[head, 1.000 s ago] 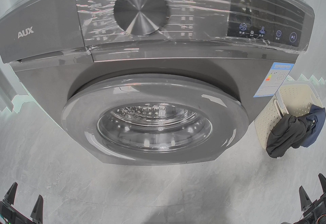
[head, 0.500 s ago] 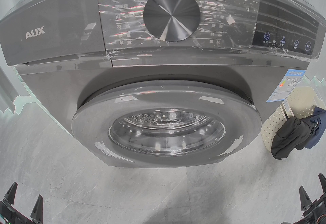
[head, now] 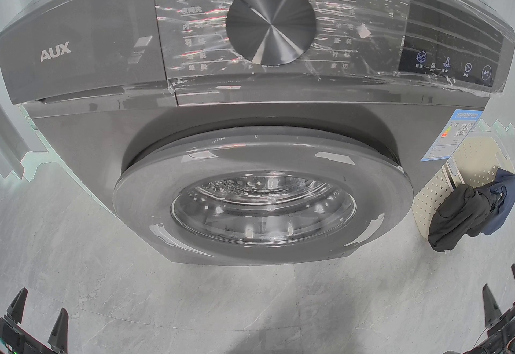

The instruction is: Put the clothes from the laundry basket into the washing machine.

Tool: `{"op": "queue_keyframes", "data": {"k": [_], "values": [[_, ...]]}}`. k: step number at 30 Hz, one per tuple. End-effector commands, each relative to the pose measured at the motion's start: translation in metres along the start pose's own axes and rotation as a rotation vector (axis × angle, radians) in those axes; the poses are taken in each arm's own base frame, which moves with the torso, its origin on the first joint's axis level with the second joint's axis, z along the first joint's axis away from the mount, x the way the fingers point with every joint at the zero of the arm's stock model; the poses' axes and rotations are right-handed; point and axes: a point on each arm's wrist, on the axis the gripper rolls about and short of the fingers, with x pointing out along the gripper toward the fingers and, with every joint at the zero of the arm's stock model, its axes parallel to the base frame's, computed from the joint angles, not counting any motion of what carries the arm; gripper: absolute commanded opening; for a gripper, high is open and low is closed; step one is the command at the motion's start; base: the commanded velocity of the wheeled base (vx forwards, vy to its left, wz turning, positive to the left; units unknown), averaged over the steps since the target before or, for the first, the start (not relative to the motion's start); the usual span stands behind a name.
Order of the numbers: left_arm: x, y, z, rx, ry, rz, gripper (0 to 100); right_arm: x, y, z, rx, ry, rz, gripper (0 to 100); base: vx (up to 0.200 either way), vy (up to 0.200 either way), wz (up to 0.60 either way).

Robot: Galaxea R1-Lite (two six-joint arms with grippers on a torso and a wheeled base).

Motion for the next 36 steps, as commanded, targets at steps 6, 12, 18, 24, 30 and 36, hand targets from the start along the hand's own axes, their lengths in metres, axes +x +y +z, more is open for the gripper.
{"op": "queue_keyframes", "data": {"k": [6,12,18,24,30,36], "values": [[0.000,0.000,-0.005,0.001,0.001,-0.001,100,0.023,0.004,0.049,0.002,0.082,0.238,100,0.000,0.000,0.00],[0.000,0.000,-0.005,0.002,0.001,-0.001,100,0.054,0.008,0.046,0.064,0.278,0.436,100,0.000,0.000,0.00],[0.000,0.000,-0.005,0.002,0.001,-0.001,100,0.100,0.007,0.048,0.102,0.366,0.449,100,0.000,0.000,0.00],[0.000,0.000,-0.005,0.002,0.001,-0.003,100,0.150,0.022,0.056,0.117,0.335,0.457,100,0.000,0.000,0.00],[0.000,0.000,-0.005,0.002,0.001,-0.003,100,0.166,0.058,0.050,0.150,0.350,0.510,100,0.000,0.000,0.00],[0.000,0.000,-0.005,0.002,0.001,-0.003,100,0.182,0.073,0.053,0.139,0.292,0.535,100,0.000,0.000,0.00]]}}
